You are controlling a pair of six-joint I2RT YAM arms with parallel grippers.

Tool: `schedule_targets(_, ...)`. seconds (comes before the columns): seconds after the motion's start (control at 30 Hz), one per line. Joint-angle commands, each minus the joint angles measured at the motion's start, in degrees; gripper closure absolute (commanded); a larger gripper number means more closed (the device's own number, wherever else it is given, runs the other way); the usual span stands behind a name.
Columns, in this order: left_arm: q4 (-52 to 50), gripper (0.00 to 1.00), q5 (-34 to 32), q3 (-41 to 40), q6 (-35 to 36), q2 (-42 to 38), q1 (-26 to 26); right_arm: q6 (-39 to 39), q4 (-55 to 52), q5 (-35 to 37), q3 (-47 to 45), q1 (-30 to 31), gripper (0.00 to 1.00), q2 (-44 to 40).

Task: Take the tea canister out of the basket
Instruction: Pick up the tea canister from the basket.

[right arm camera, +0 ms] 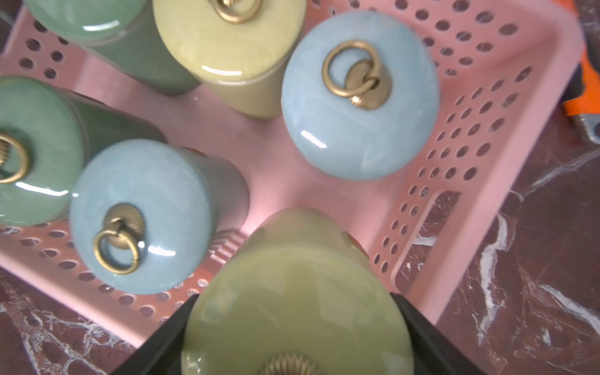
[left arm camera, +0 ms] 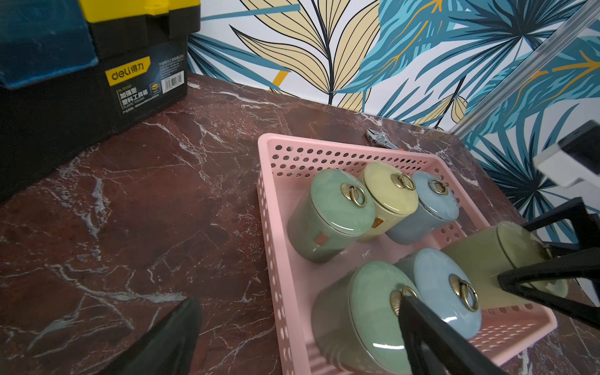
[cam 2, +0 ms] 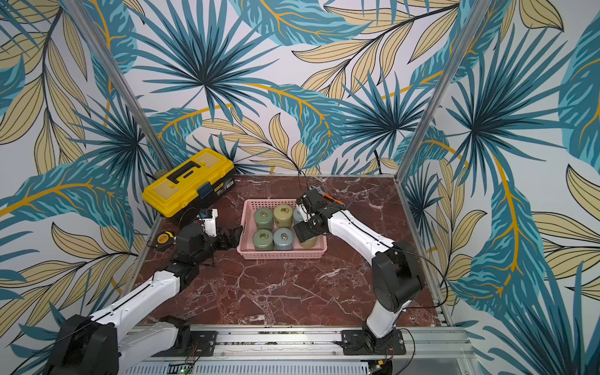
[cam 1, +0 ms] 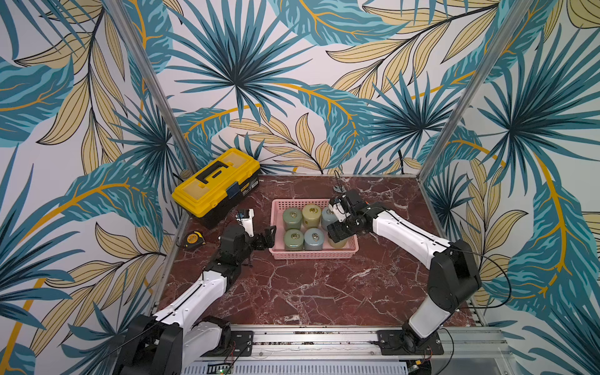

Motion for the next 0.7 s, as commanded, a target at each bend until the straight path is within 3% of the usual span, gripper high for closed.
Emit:
schedule_targets(0.0, -0.2, 0.00, -0.6, 0.2, 0.5, -0.9, 0.1, 0.9, -0.6, 1.5, 2.4, 0.4, 0.54, -3.2)
schedule_targets(0.67, 0.2, 0.00, -1.4, -0.8, 0.1, -2.9, 0.1, 5.1, -5.3, 6.2, 0.4, 6.4, 0.54, -13.0)
